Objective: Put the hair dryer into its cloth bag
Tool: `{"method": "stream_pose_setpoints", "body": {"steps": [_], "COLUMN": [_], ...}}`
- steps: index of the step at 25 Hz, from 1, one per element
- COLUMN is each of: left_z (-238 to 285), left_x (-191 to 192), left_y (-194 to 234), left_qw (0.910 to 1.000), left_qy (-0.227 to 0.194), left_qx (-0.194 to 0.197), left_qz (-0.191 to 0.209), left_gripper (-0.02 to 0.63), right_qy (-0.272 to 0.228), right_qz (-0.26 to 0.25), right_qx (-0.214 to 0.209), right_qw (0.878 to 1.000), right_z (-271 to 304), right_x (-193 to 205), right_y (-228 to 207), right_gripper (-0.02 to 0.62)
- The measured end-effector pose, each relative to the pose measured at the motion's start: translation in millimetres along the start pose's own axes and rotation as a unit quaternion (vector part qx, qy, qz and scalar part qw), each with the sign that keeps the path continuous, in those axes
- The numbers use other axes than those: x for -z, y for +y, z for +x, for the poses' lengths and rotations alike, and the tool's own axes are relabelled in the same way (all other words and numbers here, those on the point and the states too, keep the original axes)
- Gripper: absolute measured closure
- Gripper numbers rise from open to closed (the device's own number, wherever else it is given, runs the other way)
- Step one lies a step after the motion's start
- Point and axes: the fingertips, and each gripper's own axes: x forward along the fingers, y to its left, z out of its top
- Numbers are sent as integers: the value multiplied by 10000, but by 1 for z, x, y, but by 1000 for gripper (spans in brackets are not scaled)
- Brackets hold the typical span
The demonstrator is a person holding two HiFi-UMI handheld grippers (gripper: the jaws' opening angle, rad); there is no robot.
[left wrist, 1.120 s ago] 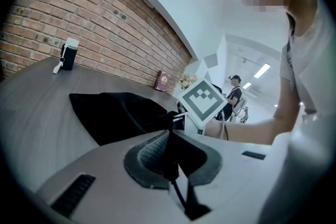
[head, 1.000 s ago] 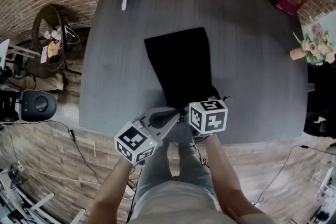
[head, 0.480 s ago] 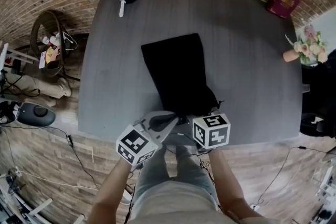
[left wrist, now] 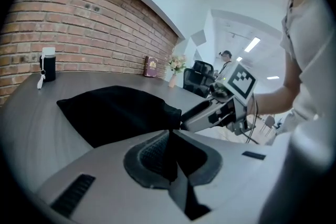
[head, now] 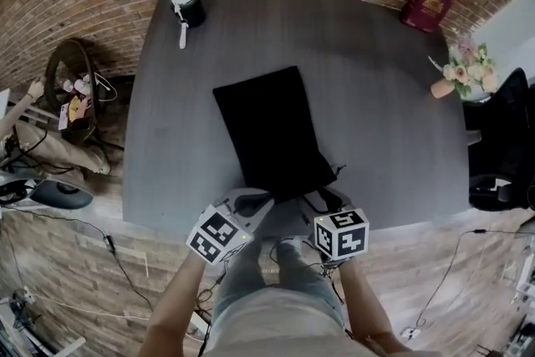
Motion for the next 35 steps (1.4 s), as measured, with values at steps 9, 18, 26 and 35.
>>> {"method": "stream_pose_setpoints", "body": {"steps": [9,18,26,35], "left_z": [11,10,-31,-121], "left_x": [33,42,16,-125], "left_y": [1,-6,7,62], "left_qw": [9988,9987,9941,9327], "left_qy": [482,359,-597,-2501], "left_qx": [128,322,-351,-2502], "left_qz": [17,-180,-831,-704], "left_gripper": [589,577,529,529], "right_qy": [-138,-613,-1211,-2516], "right_qz": [193,460,391,24], "right_qx": [495,793,848,997], "right_qw": [9985,9939,9882,9627], "right_z": [-30,-53,-70,-135], "right_x": [9,-5,-49,-161], "right_y": [-15,-31,-44,-72], "right_gripper": [366,377,402,408]}}
